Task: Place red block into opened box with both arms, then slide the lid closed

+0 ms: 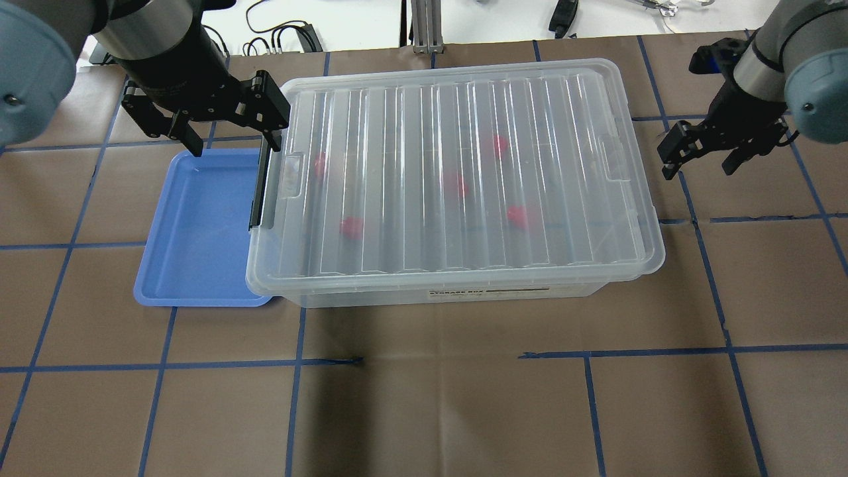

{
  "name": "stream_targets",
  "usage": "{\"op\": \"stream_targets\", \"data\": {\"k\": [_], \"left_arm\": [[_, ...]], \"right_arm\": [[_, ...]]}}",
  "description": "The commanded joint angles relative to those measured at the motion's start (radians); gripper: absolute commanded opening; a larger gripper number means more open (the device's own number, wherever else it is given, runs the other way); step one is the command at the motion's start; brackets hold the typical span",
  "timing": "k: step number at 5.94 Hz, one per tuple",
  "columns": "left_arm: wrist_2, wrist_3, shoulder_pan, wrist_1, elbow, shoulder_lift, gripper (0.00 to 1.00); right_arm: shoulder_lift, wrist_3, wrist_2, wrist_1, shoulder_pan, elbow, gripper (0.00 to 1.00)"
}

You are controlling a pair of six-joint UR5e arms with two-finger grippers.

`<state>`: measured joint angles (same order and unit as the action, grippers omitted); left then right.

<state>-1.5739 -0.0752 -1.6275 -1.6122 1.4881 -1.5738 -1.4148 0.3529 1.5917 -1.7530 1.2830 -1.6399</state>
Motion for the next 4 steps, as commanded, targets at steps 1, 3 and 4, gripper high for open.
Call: {"op": "stream_targets", "data": {"k": [1, 3, 4], "left_arm": [[0.0, 0.002, 0.0, 0.0, 0.0, 0.001, 0.98], [0.0, 0.0, 0.0, 0.0, 0.0, 0.001, 0.98], [0.0, 0.002, 0.002, 0.0, 0.0, 0.003, 0.98]], "right_arm": [[-0.05, -0.082, 0.019, 0.236, 0.012, 0.203, 1.0], [-0.061, -0.306, -0.016, 0.36, 0.194, 0.297, 1.0], [-0.046, -0.381, -0.016, 0.357, 0.267, 0.299, 1.0]]}}
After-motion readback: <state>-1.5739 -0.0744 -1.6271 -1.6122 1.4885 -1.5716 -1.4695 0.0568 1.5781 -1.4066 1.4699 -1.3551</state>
